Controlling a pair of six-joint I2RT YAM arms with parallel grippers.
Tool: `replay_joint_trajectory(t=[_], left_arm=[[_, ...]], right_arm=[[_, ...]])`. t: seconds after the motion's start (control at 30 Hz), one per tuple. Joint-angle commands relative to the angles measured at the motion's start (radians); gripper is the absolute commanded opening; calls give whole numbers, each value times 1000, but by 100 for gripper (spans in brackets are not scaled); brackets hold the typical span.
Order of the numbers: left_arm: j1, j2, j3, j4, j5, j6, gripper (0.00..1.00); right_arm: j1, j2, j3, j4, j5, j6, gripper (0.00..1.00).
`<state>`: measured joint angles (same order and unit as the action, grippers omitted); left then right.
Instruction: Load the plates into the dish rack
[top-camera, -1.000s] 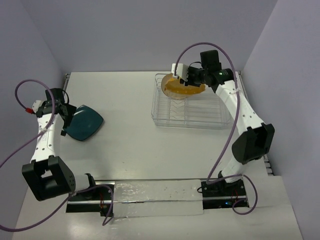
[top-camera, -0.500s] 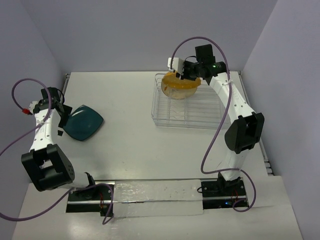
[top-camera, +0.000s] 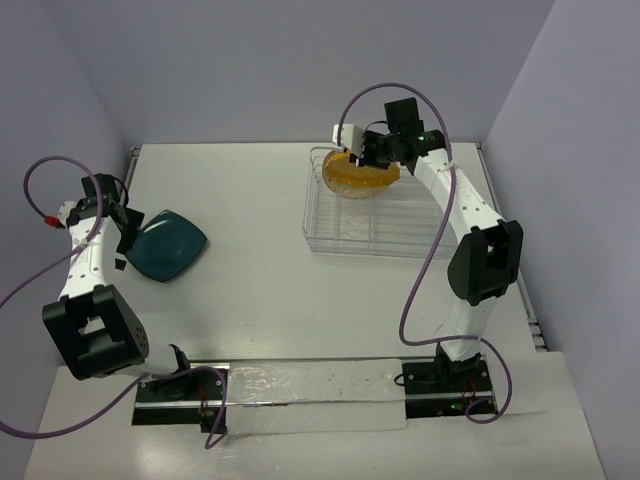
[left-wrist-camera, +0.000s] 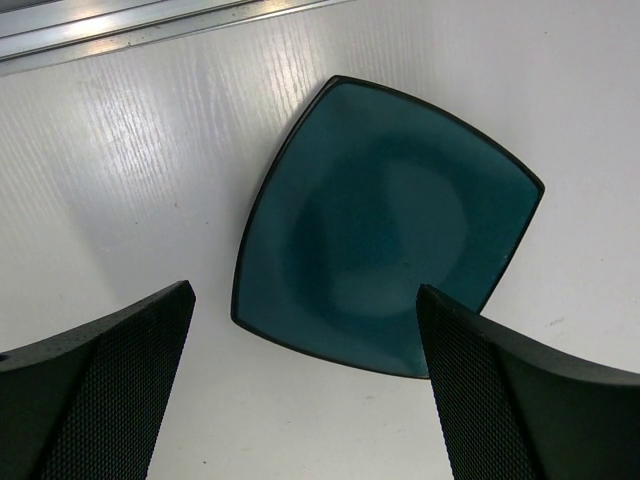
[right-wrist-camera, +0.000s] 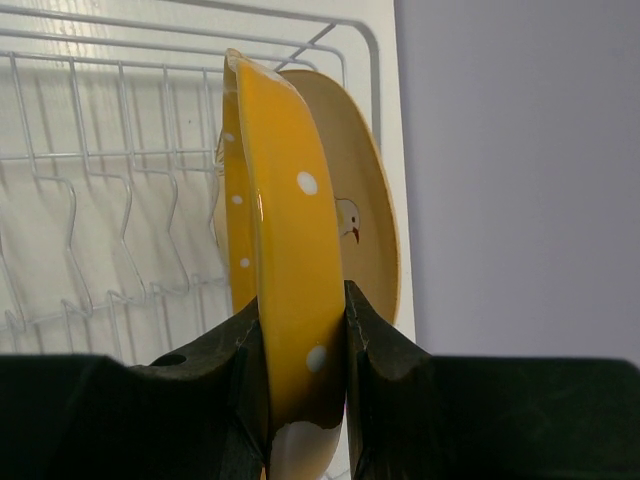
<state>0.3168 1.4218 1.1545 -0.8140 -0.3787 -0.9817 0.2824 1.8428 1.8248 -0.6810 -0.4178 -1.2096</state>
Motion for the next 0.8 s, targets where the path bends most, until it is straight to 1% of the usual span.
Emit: replay_joint_trajectory(t=[0.0, 0.1, 0.2, 0.37, 0.47, 0.7, 0.73, 0.77], left_arm=[[8, 5, 32, 50, 23, 21, 99], [8, 11, 33, 62, 30, 23, 99], [8, 22, 42, 53, 24, 24, 99], [9, 14, 25, 64, 42, 34, 99], [10, 14, 20, 58, 50, 41, 99], [10, 28, 6, 38, 66, 36, 99], [10, 26, 3, 35, 66, 36, 99], [10, 23, -2, 37, 70, 40, 99]], right_arm=[[16, -5, -2, 210, 64, -4, 0], [17, 12, -2, 218, 67, 1, 0], [17, 13, -24, 216, 35, -5, 0], [17, 48, -57, 216, -69, -20, 2], [17, 75, -49, 216, -81, -12, 4], [14, 116, -34, 218, -51, -12, 12], [14, 118, -36, 218, -47, -8, 15], [15, 119, -38, 218, -43, -2, 22]])
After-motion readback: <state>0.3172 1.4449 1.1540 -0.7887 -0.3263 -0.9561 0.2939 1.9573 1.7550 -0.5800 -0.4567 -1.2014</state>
